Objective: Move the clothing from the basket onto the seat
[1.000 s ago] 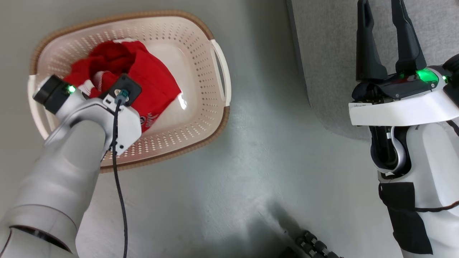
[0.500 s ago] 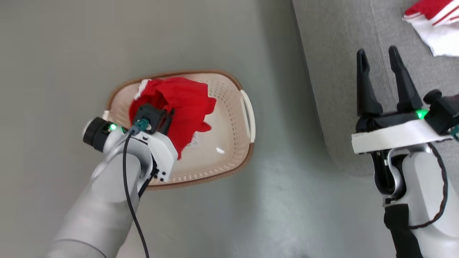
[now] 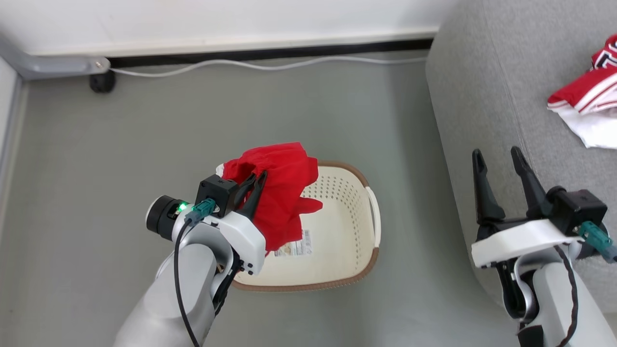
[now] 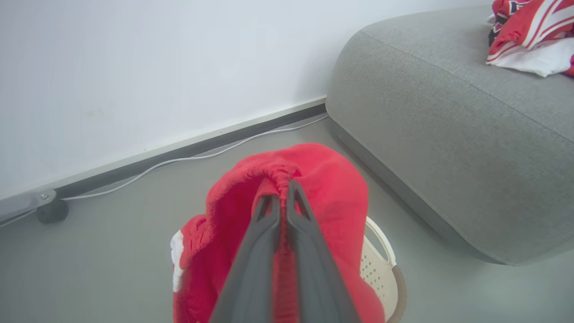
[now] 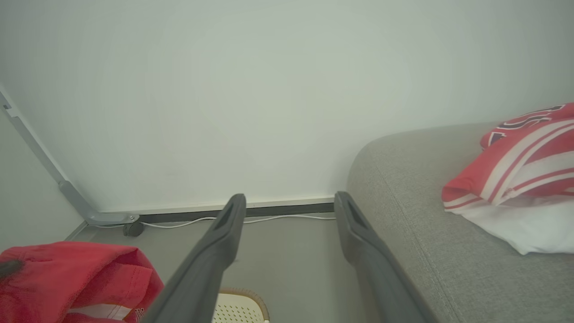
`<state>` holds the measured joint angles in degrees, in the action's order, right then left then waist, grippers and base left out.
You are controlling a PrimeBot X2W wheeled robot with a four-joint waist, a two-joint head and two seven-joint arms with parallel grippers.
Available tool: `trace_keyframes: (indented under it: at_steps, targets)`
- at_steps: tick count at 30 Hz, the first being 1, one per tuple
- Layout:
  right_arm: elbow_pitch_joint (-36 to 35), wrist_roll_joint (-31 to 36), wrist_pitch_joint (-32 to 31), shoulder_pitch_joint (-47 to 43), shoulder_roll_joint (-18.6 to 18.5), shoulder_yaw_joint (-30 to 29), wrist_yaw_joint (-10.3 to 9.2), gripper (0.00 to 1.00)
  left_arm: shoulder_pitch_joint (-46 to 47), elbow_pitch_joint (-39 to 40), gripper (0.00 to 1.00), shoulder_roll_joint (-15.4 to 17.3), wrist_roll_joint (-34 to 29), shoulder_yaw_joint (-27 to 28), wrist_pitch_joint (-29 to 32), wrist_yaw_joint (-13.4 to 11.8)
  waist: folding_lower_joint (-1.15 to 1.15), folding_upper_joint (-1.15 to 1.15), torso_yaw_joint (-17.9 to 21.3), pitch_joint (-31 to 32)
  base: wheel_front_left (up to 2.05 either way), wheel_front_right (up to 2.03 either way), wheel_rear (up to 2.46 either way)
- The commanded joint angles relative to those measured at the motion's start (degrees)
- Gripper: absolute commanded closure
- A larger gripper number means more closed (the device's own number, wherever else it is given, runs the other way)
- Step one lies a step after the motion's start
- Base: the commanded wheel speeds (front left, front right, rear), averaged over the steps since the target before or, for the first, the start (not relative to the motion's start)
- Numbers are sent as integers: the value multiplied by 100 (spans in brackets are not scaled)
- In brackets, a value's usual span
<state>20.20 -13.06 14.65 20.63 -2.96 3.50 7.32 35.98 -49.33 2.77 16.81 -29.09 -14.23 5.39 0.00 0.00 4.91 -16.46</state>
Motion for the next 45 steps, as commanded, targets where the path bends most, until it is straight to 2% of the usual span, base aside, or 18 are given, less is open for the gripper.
trace_keyframes:
  at_steps: [1,15,23,34,39,45]
  targets:
    - [-43,74,35,-132,-40,95,17,0,-110,323,100,89,38,226,-76,-75,0,0,-305,420,0,0,0]
    - [247,-36,35,-690,-56,12,17,0,-537,1642,100,53,-121,380,-76,-100,0,0,-753,1276,0,0,0]
    - [299,-95,35,-811,-33,76,17,0,-532,2247,100,112,-132,354,-40,-106,0,0,-853,1356,0,0,0]
    - [269,-173,35,-735,-10,214,17,0,-475,3158,100,260,-114,327,316,-195,0,0,-857,1314,0,0,0]
    - [70,-325,35,-626,-1,498,17,0,-469,3311,100,299,-85,321,392,-221,0,0,-812,1300,0,0,0]
    - [-390,-712,35,-479,4,1449,17,0,-455,3371,100,339,-62,299,408,-228,0,0,-782,1262,0,0,0]
